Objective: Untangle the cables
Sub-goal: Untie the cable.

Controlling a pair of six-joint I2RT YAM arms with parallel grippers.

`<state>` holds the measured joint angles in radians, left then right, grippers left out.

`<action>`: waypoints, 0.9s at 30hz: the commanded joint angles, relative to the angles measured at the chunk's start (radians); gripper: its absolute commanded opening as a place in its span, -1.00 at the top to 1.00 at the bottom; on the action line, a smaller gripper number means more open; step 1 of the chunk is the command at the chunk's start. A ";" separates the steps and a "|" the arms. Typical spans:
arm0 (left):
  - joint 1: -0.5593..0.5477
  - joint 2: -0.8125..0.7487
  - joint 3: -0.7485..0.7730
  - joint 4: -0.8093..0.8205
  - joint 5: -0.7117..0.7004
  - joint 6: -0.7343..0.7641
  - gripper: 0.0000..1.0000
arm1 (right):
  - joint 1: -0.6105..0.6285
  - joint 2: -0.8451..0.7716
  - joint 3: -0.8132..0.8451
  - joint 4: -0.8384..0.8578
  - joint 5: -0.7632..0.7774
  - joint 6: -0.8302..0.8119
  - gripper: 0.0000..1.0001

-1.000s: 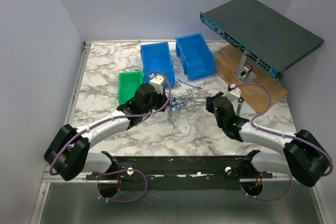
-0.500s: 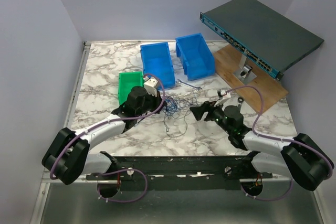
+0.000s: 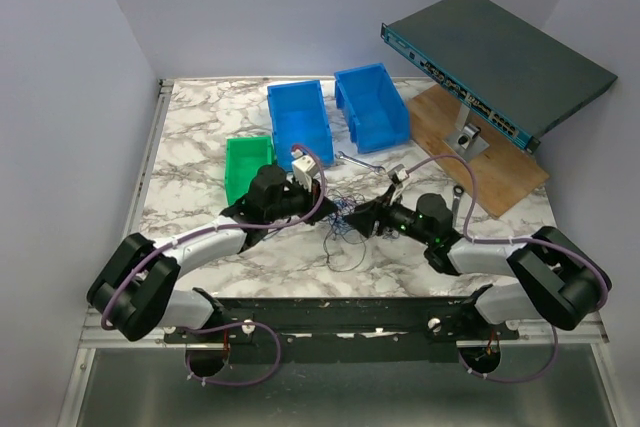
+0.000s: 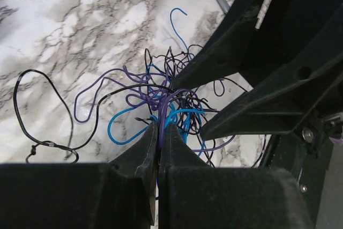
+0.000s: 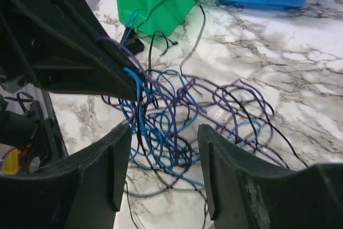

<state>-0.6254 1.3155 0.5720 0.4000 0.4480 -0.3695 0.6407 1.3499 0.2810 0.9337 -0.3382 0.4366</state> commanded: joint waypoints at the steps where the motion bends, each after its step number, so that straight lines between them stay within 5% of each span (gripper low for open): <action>1: -0.039 0.007 0.038 0.046 0.073 0.023 1.00 | 0.017 0.050 0.045 0.032 -0.071 -0.002 -0.12; 3: -0.042 0.000 0.036 0.041 0.055 0.029 1.00 | 0.026 0.063 0.053 0.032 -0.079 -0.003 -0.06; 8: -0.042 -0.017 0.033 0.008 -0.028 0.035 1.00 | 0.029 0.038 0.058 -0.024 0.035 -0.009 0.70; 11: -0.041 -0.014 0.049 -0.057 -0.130 0.035 0.98 | 0.029 -0.009 0.049 -0.089 0.203 -0.009 0.98; 15: -0.042 0.020 0.090 -0.139 -0.206 0.046 0.48 | 0.029 -0.094 -0.001 -0.079 0.327 0.003 0.99; 17: -0.042 0.042 0.111 -0.168 -0.212 0.047 0.39 | 0.030 -0.114 -0.025 -0.037 0.303 0.002 0.99; 22: -0.046 0.067 0.132 -0.214 -0.256 0.058 0.73 | 0.030 -0.133 -0.040 -0.007 0.299 0.007 0.99; 27: -0.047 0.075 0.160 -0.304 -0.422 0.047 0.97 | 0.030 -0.212 -0.083 -0.025 0.478 0.026 0.99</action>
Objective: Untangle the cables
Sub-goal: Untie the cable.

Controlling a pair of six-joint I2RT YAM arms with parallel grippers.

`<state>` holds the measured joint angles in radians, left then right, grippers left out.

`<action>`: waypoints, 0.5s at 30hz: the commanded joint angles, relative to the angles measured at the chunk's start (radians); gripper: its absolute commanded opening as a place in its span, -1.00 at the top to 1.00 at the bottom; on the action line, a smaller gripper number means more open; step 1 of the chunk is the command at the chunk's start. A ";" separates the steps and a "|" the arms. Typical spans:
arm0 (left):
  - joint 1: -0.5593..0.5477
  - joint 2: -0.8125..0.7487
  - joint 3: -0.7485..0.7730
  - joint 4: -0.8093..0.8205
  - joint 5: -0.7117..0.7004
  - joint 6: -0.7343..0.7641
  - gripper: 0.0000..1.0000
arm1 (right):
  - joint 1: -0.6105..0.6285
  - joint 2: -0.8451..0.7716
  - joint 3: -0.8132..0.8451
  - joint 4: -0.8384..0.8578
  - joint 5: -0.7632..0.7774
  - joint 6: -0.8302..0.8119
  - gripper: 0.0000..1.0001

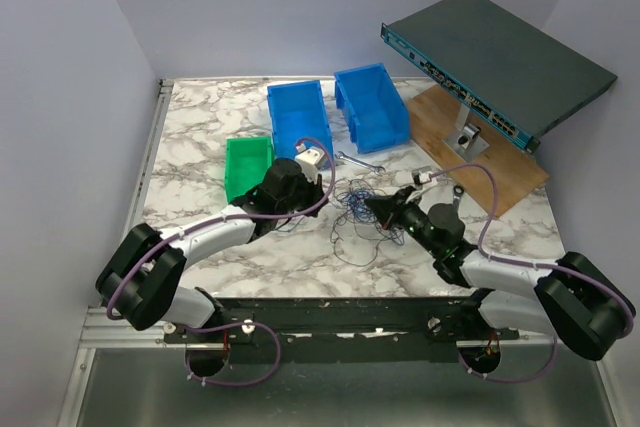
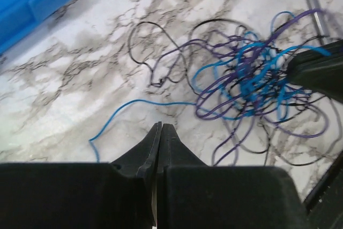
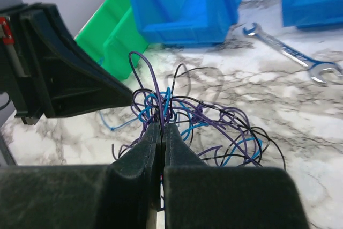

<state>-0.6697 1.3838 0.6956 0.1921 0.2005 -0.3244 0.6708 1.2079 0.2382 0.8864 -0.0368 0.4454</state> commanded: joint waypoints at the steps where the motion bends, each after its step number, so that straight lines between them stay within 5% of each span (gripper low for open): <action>1: -0.003 0.001 0.033 -0.105 -0.215 -0.003 0.97 | -0.002 -0.094 -0.050 0.004 0.247 0.025 0.99; 9: 0.008 -0.090 -0.011 -0.153 -0.528 -0.065 1.00 | -0.001 -0.186 -0.021 -0.323 0.807 0.202 0.99; 15: 0.028 -0.204 -0.094 -0.112 -0.635 -0.113 1.00 | 0.000 -0.164 -0.002 -0.389 0.915 0.279 0.99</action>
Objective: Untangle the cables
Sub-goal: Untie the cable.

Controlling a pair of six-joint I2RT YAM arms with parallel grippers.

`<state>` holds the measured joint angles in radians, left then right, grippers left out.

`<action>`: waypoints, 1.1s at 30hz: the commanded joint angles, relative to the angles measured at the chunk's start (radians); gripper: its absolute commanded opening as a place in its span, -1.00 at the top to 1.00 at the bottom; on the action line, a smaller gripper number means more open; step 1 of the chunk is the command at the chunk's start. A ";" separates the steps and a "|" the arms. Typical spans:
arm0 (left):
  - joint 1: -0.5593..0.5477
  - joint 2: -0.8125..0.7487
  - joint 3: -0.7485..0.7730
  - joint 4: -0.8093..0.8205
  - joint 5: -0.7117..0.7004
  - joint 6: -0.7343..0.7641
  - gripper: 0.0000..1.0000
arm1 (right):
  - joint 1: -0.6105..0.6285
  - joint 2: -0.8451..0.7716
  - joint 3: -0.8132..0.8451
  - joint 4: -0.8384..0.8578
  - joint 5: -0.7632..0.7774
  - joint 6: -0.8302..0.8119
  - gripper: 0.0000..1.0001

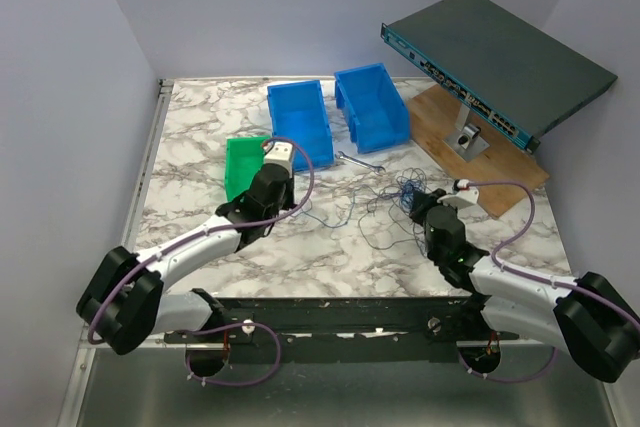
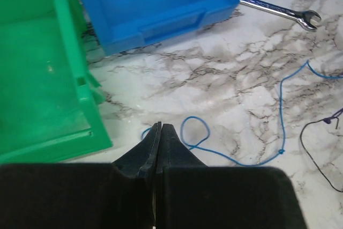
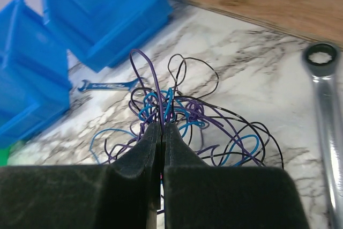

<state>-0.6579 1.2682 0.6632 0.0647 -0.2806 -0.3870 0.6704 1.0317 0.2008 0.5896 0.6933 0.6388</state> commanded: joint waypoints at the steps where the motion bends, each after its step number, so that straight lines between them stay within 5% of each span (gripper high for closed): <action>1: 0.020 -0.111 -0.081 0.027 -0.170 -0.054 1.00 | 0.000 0.019 0.046 -0.111 0.194 0.097 0.99; 8: 0.025 -0.222 -0.152 0.076 -0.241 -0.079 1.00 | 0.000 0.066 0.088 -0.163 0.177 0.110 0.99; 14: 0.025 -0.257 -0.210 0.227 -0.012 -0.001 0.96 | 0.000 0.095 0.050 0.079 -0.225 -0.096 0.99; 16: 0.024 -0.242 -0.207 0.259 0.102 0.022 0.59 | 0.000 0.111 0.039 0.168 -0.375 -0.138 0.99; 19: 0.023 -0.223 -0.207 0.301 0.225 0.026 -0.42 | 0.000 0.128 0.028 0.254 -0.558 -0.176 0.99; 20: 0.023 -0.214 -0.212 0.328 0.262 0.031 -0.51 | 0.000 0.133 0.024 0.286 -0.607 -0.179 0.99; 33: 0.014 -0.065 -0.151 0.425 0.624 0.031 -0.63 | 0.000 0.198 0.109 0.389 -0.945 -0.064 0.99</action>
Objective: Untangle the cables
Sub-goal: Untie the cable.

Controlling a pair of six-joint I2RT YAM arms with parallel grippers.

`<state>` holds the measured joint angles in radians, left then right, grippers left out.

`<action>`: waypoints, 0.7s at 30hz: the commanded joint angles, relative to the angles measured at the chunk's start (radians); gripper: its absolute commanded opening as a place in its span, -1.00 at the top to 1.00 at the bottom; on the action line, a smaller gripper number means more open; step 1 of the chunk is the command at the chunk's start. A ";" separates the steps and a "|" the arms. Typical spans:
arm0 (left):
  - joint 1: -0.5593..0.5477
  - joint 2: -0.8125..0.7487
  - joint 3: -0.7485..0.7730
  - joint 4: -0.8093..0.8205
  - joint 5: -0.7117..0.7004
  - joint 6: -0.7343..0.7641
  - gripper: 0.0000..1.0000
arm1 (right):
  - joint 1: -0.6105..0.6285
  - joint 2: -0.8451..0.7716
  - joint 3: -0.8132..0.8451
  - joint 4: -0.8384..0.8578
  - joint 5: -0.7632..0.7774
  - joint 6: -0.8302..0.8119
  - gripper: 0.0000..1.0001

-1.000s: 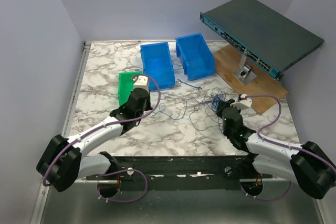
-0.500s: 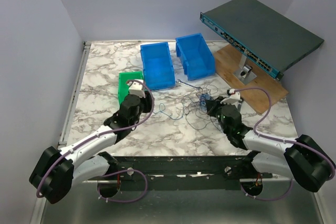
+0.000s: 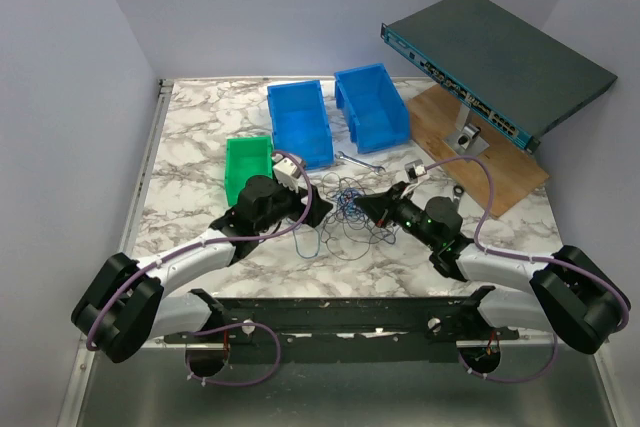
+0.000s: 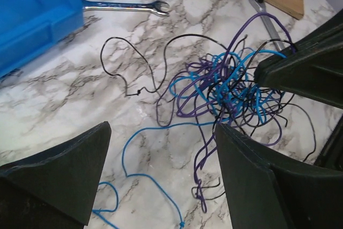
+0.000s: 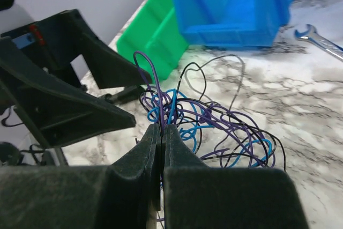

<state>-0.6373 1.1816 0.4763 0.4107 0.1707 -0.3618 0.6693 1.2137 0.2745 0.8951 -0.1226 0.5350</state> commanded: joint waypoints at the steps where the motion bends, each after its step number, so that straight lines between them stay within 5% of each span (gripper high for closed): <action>1: -0.006 0.028 0.036 0.096 0.198 0.000 -0.63 | 0.001 0.023 0.035 0.095 -0.138 0.046 0.99; 6: -0.006 0.086 0.061 0.125 0.293 -0.026 -0.59 | 0.001 0.067 0.044 0.166 -0.204 0.093 0.99; 8: -0.006 0.121 0.085 0.121 0.304 -0.032 -0.43 | 0.001 0.085 0.045 0.206 -0.244 0.117 0.99; 12: -0.006 0.174 0.141 0.090 0.284 -0.034 1.00 | 0.001 0.118 0.042 0.248 -0.269 0.150 0.99; 13: -0.006 0.172 0.142 0.077 0.246 -0.034 1.00 | 0.001 0.114 0.040 0.238 -0.241 0.149 0.99; 16: -0.004 0.136 0.137 -0.013 0.080 -0.020 1.00 | 0.001 0.047 0.056 -0.004 0.004 0.123 0.99; 21: 0.015 0.064 0.109 -0.140 -0.223 -0.020 1.00 | 0.001 -0.068 0.131 -0.538 0.689 0.172 0.99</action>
<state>-0.6460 1.3178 0.5980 0.4152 0.2859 -0.3939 0.6773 1.2266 0.3443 0.7609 -0.0143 0.6678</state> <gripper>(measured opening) 0.025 0.046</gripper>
